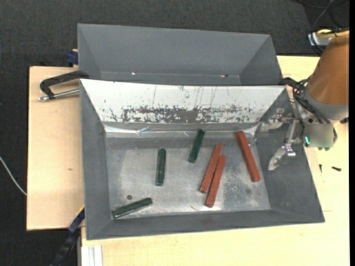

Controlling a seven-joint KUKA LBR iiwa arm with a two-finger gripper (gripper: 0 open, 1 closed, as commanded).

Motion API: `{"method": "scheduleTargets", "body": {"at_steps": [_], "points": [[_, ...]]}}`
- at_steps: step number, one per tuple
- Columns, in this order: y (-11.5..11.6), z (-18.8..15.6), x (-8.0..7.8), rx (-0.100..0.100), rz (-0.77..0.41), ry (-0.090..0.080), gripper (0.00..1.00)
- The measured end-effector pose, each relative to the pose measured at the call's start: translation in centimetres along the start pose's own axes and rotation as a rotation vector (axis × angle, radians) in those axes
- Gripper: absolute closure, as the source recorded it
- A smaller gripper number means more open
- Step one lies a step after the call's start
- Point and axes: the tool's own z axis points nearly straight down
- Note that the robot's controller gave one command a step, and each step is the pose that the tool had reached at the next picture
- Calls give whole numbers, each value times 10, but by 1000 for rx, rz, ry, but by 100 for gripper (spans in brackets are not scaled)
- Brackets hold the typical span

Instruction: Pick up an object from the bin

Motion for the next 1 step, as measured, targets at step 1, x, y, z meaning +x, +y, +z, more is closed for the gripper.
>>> {"method": "scheduleTargets", "body": {"at_steps": [1], "points": [[1, -5, -2, 2, -2, -9, 0]]}}
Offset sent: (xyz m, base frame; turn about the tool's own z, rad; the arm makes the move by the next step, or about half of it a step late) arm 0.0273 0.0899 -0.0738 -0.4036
